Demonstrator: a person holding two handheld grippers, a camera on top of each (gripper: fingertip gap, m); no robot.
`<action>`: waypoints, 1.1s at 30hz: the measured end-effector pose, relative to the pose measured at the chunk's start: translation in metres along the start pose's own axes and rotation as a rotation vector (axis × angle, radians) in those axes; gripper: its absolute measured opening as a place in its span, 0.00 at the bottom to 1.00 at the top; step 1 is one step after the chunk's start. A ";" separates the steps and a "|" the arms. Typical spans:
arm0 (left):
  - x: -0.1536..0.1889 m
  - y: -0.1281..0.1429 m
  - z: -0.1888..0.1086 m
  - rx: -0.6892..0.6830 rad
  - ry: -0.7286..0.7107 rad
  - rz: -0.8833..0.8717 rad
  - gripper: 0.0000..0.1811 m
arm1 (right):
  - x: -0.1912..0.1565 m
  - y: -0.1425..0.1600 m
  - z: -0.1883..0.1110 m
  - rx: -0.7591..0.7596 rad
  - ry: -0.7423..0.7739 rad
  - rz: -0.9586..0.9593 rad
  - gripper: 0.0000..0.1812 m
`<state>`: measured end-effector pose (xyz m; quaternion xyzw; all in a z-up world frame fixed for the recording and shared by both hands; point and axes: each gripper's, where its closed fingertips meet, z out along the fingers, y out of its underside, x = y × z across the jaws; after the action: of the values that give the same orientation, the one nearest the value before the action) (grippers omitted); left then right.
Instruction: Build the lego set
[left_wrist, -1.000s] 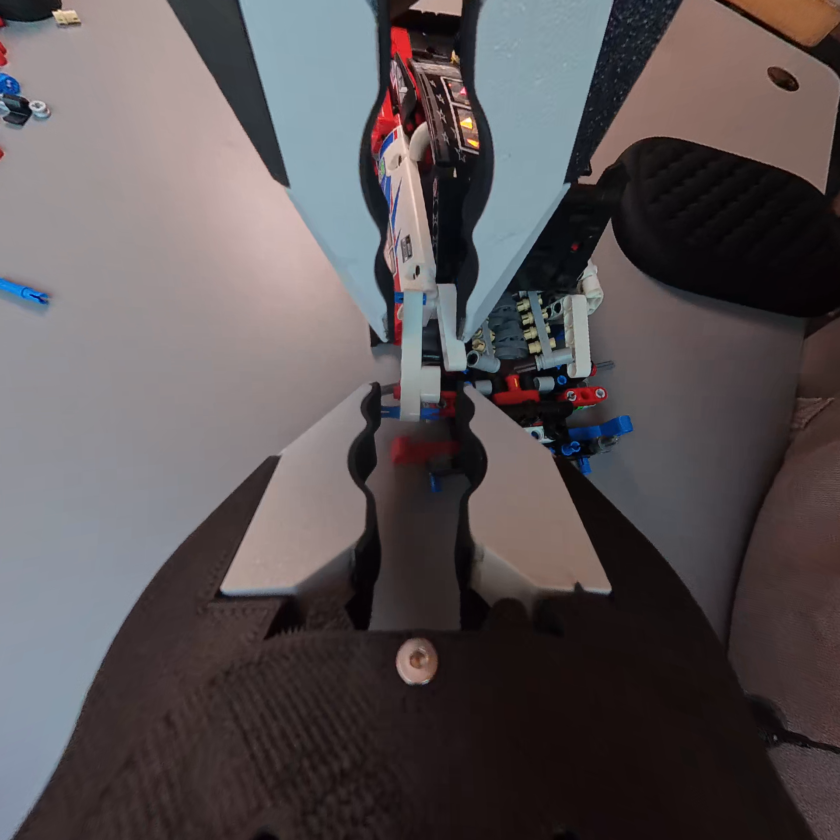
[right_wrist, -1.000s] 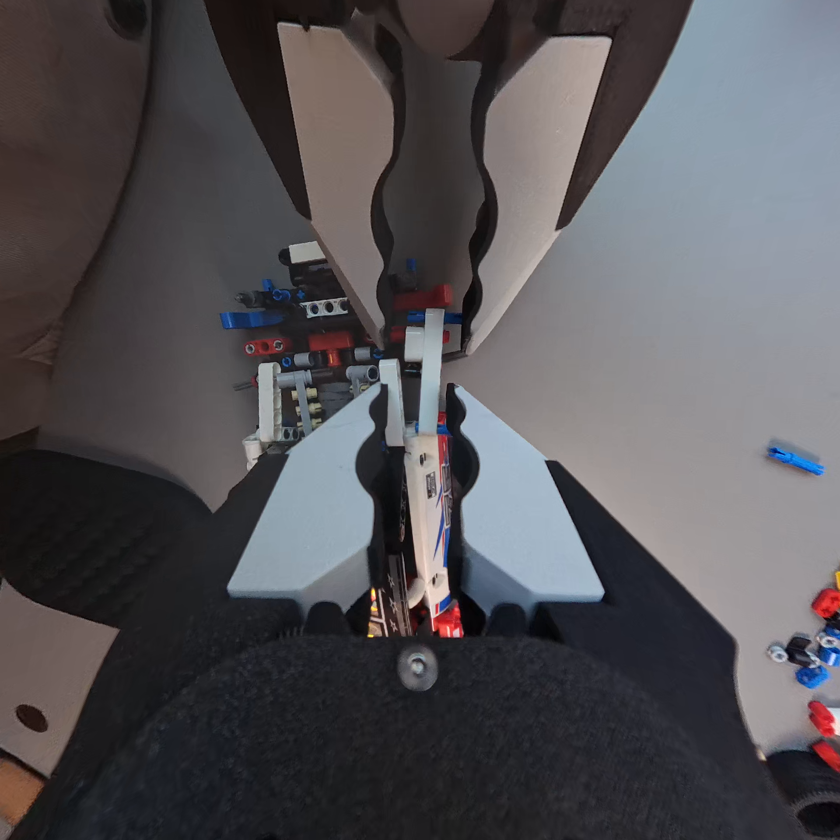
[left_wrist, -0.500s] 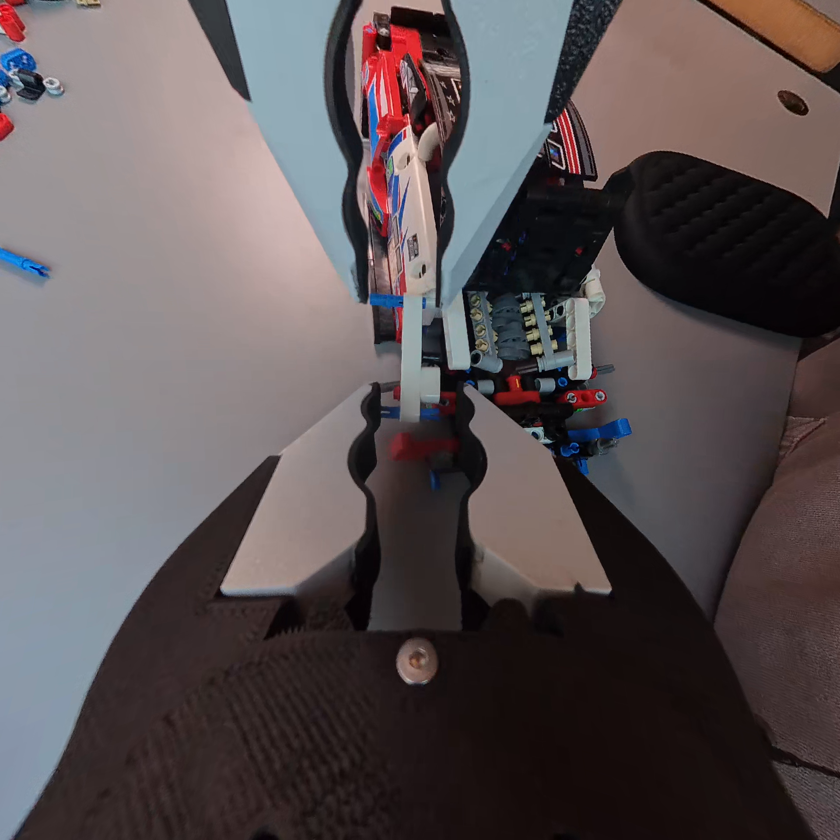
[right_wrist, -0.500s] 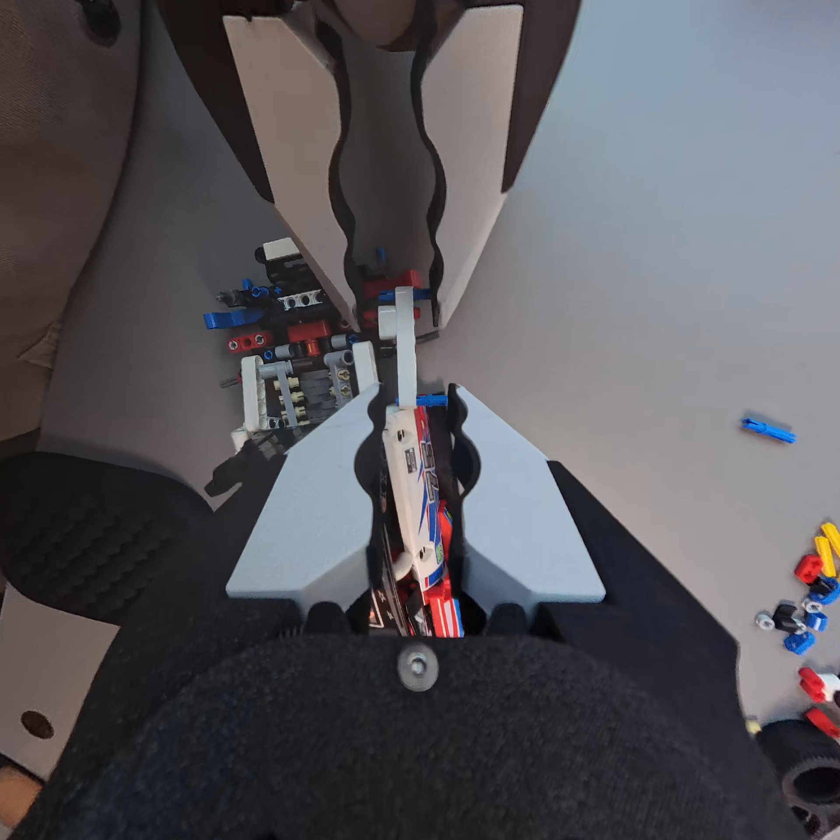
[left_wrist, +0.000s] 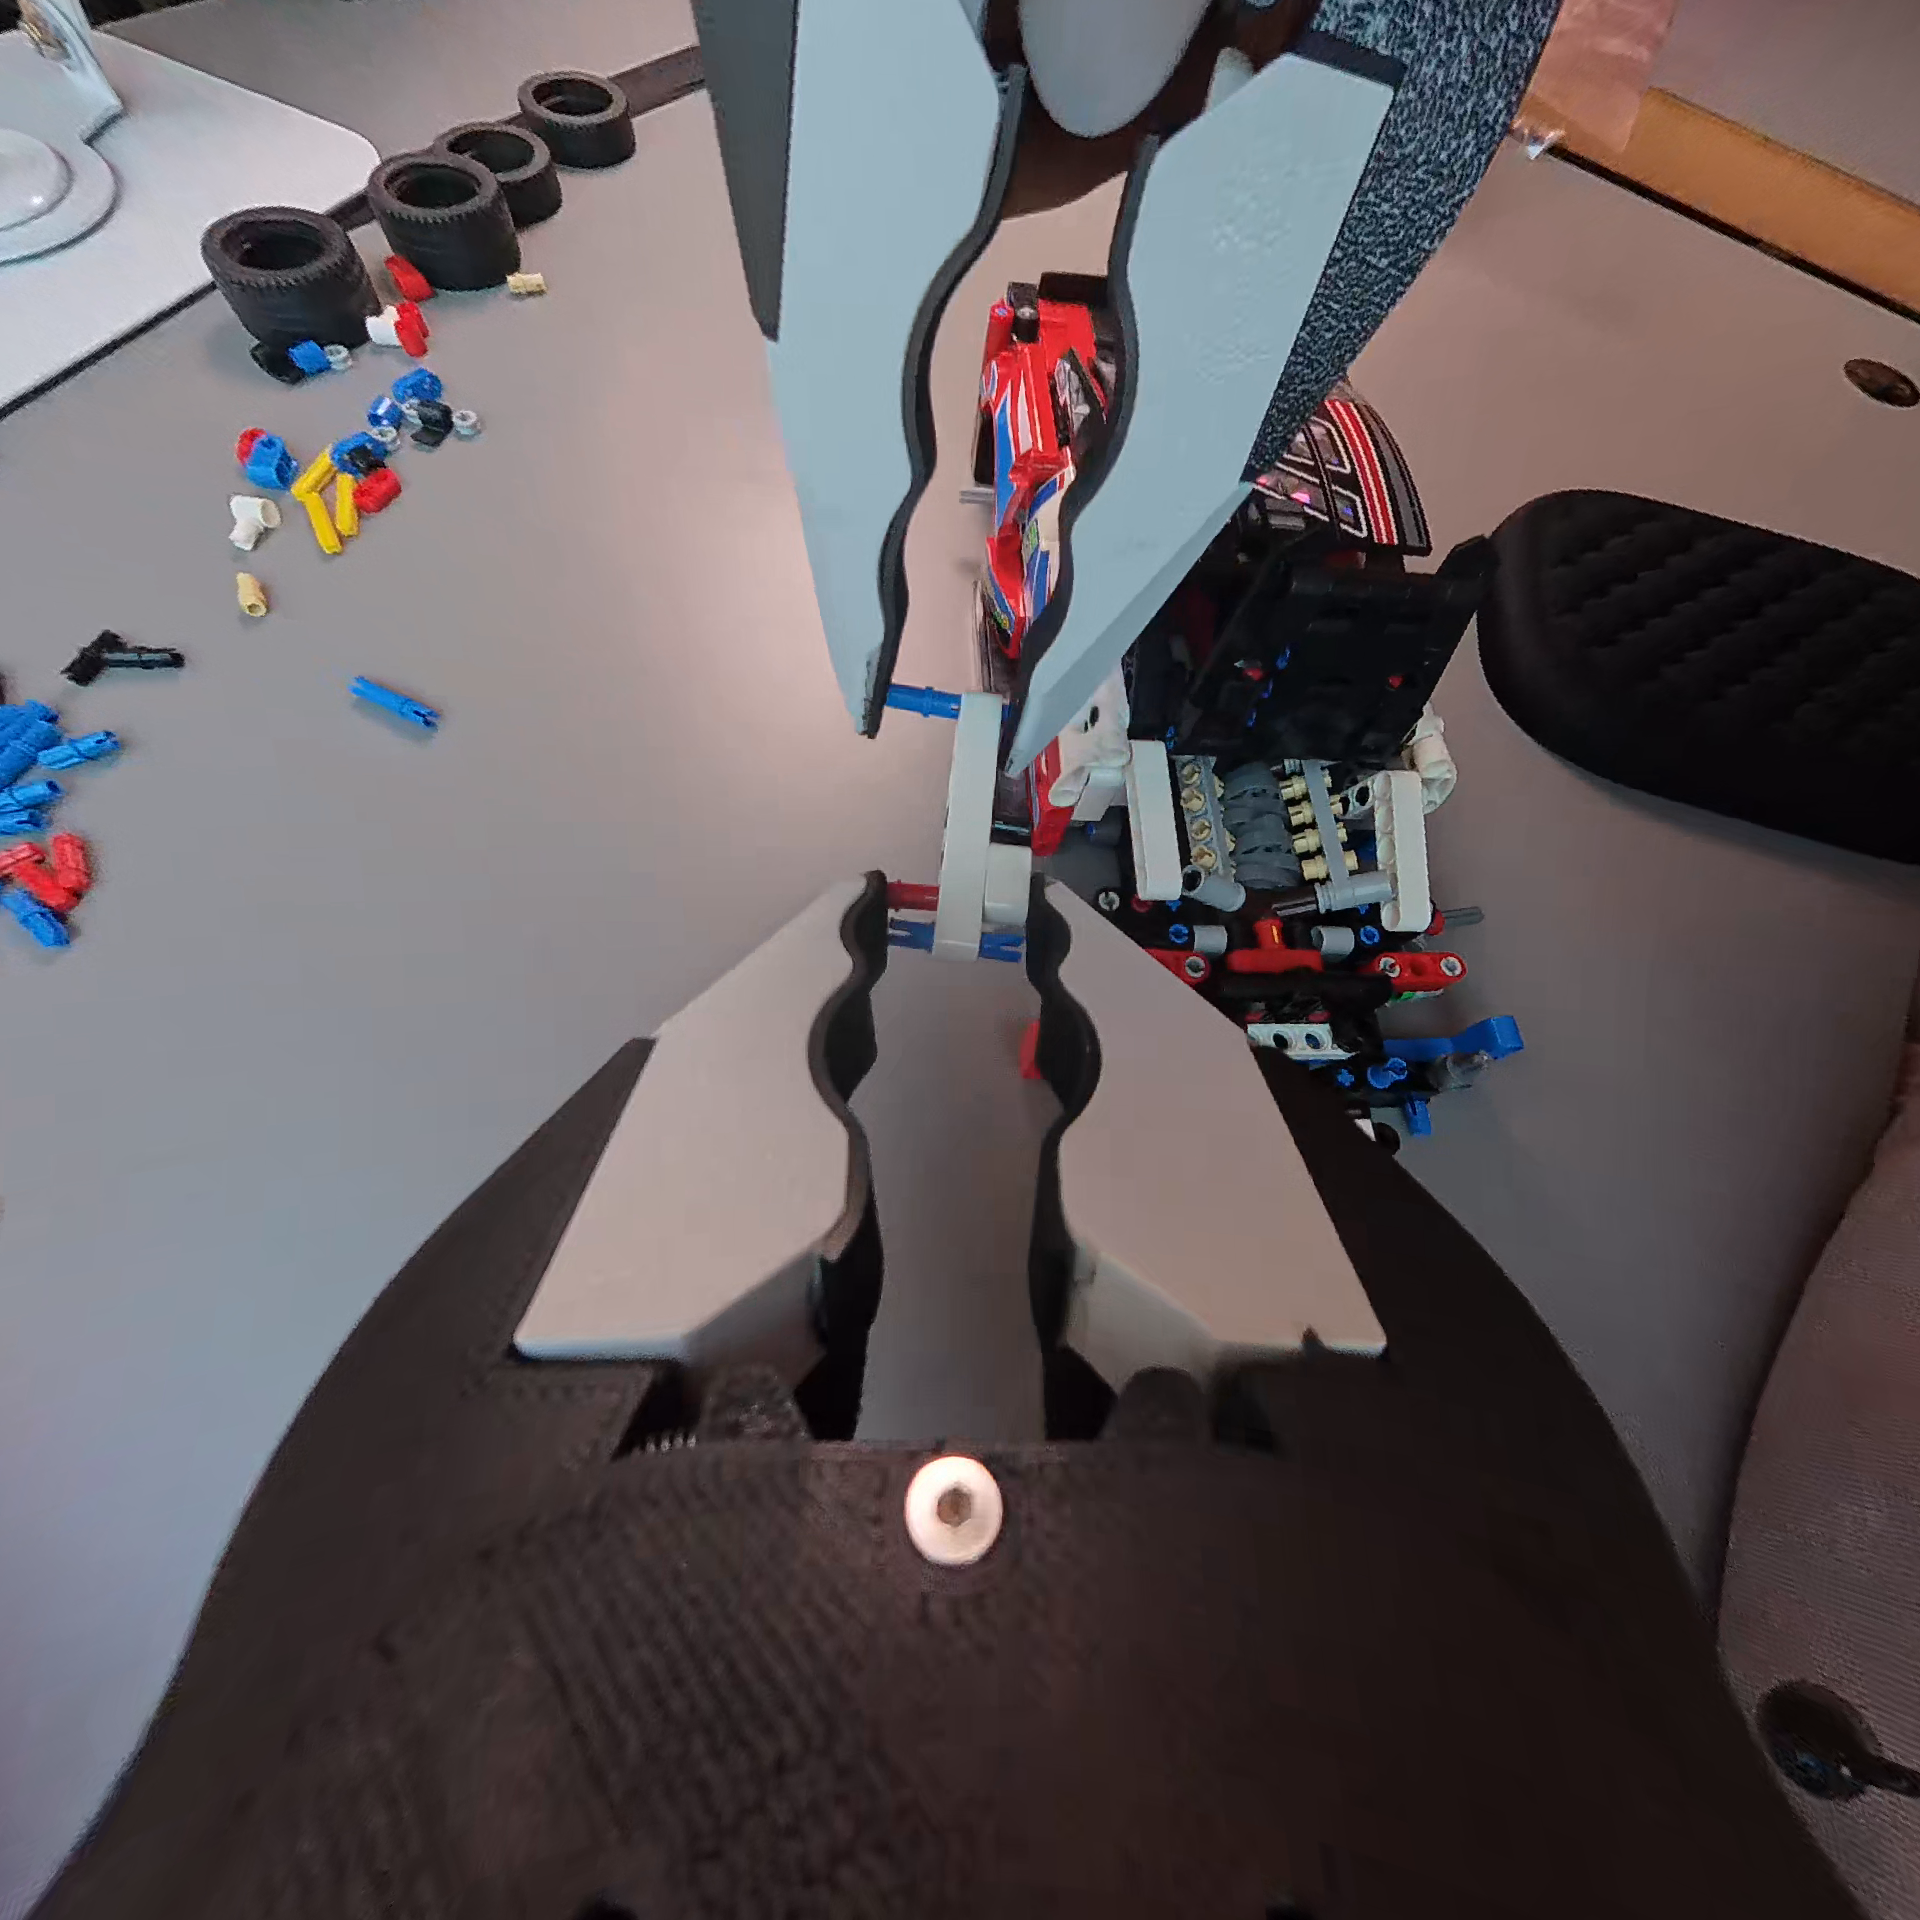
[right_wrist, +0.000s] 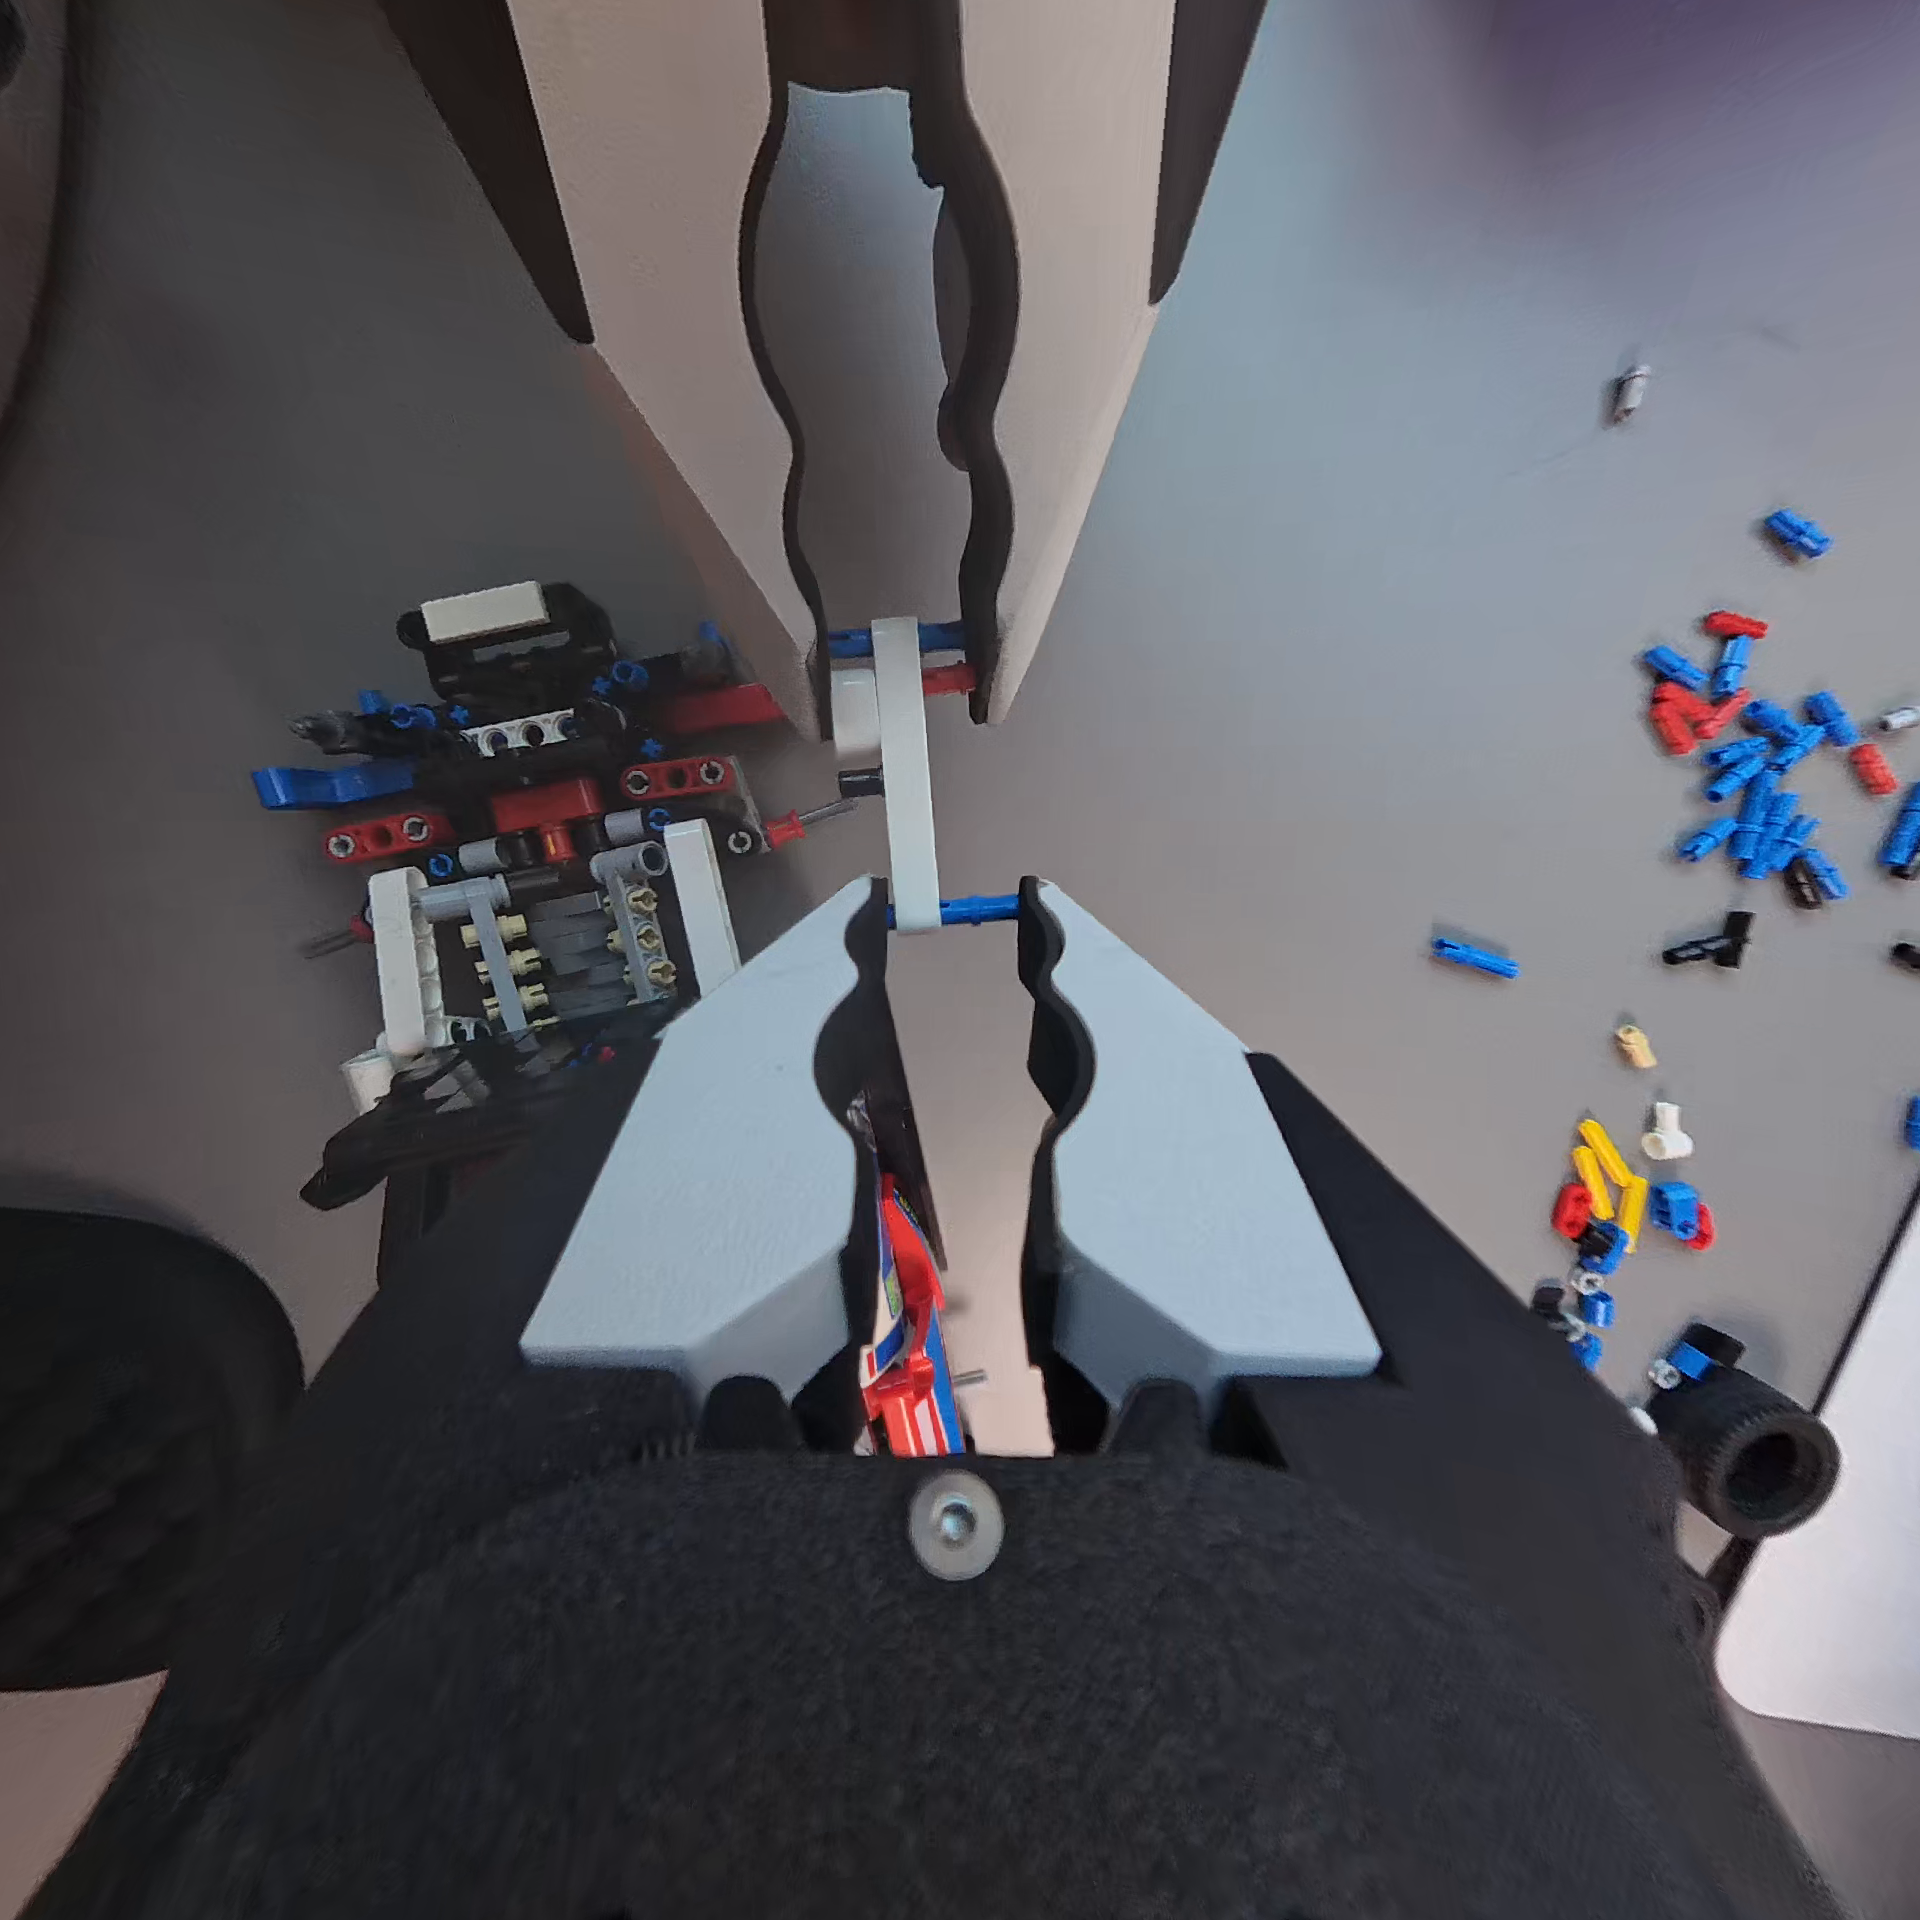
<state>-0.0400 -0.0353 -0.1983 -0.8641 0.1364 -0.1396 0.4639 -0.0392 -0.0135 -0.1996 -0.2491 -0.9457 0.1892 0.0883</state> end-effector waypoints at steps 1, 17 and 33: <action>-0.002 -0.002 -0.001 0.010 -0.007 0.000 0.14 | 0.002 -0.002 -0.003 0.009 0.020 -0.006 0.13; -0.002 -0.012 -0.006 0.072 0.005 -0.035 0.14 | 0.005 -0.003 -0.008 -0.055 0.200 -0.054 0.16; -0.009 -0.008 0.001 -0.002 -0.181 0.172 0.14 | 0.014 -0.005 -0.007 -0.024 0.311 0.114 0.16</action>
<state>-0.0467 -0.0268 -0.1936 -0.8587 0.1675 -0.0205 0.4839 -0.0511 -0.0082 -0.1907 -0.3299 -0.9071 0.1416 0.2198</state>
